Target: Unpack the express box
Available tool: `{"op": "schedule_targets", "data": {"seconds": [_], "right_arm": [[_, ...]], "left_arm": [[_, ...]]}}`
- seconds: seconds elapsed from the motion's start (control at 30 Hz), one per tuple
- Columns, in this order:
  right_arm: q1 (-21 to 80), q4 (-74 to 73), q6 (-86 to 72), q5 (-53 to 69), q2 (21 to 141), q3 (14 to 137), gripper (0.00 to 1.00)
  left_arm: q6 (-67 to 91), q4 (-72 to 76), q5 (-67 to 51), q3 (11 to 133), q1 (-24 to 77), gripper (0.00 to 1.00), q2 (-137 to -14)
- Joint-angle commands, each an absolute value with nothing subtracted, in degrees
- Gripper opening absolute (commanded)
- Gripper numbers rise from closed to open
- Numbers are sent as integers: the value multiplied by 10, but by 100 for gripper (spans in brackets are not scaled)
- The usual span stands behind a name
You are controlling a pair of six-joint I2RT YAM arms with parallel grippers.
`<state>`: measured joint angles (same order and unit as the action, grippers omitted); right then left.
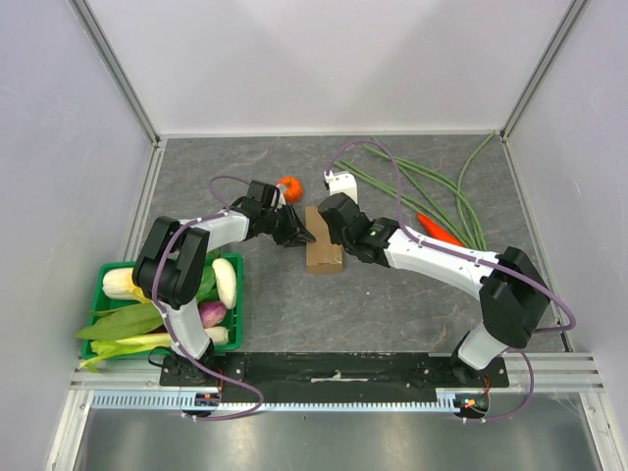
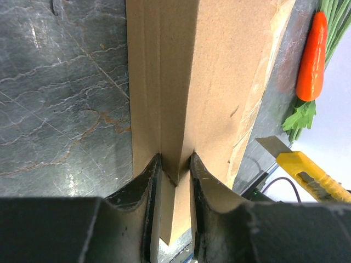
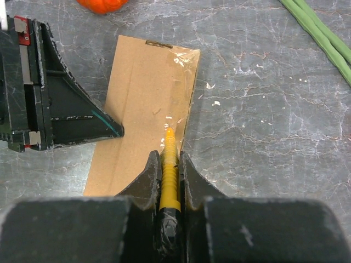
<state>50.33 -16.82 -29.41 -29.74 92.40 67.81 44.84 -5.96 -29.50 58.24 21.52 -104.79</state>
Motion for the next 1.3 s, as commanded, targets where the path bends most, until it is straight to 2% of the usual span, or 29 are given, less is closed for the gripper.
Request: {"op": "schedule_targets", "data": {"seconds": [0.0,0.17,1.27], "right_arm": [[504,-163,-314,-337,897,691,0],[503,-171,-329,-363,902,690,0],[486,-178,-369,-331,919,685,0]], "left_arm": [[414,-120,-207,570,221,23,-1068],[418,-120,-205,568,223,23,-1067],[424,-121,-211,567,224,23,-1072]]}}
